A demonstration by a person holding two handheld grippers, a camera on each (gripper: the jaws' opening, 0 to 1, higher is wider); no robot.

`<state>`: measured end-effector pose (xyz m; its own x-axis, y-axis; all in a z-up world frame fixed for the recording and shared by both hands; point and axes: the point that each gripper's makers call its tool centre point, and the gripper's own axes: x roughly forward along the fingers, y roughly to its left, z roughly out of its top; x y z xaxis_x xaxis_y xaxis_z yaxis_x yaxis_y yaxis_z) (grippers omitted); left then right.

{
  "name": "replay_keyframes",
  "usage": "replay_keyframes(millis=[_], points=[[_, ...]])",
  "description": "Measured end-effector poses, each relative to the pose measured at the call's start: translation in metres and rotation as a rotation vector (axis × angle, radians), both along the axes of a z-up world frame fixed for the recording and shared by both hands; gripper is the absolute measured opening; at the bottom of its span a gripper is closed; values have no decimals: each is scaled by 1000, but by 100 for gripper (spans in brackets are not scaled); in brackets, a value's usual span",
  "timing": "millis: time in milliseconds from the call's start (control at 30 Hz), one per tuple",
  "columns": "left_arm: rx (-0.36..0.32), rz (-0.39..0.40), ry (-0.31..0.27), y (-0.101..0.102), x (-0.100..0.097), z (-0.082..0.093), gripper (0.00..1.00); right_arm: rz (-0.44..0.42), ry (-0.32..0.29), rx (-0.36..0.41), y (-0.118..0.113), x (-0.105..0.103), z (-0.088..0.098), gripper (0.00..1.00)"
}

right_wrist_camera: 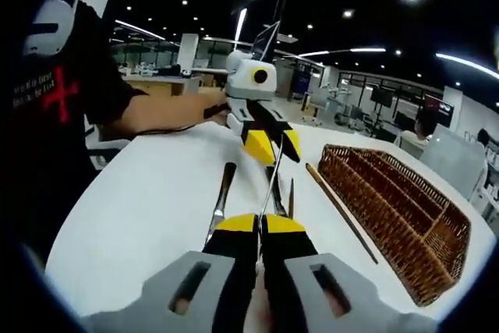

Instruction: Arrange the knives, forks, and spoons in their matching storage slots by inserting each utensil handle-first until every utensil is classified and aligned in the correct compartment

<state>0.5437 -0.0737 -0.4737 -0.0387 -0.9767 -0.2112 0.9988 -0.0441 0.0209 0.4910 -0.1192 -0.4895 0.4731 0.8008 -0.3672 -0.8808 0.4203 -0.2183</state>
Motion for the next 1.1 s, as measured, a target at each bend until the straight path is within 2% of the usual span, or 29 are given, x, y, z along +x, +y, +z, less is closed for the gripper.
replay_keyframes(millis=[200,533,700,867,900,967,1000,1033,1067,1100], points=[[-6,-90,-33,6,-16,2,10,49,11,8,0,-8,-1,0],[-14,-192,-18,5,-38,5,2,36,65,5,-6,-7,-10,3],[-12,-207,8,6,-42,6,1,21,84,14,-5,-6,-10,6],[-67,-194,15,2,-43,22,0,-23,112,70,-7,1,-4,9],[-72,-184,9,1,-42,23,0,-55,103,81,-8,6,-1,10],[-78,-170,13,0,-41,27,0,-63,102,94,-6,8,2,9],[-84,-166,8,-1,-41,29,0,-62,95,105,-4,9,5,6],[-102,-125,-34,-5,-33,34,0,-50,89,117,1,7,9,4],[-88,-153,4,-4,-41,33,0,-60,74,106,2,9,9,3],[-94,-149,-12,-5,-41,36,0,-55,56,98,3,11,11,3]])
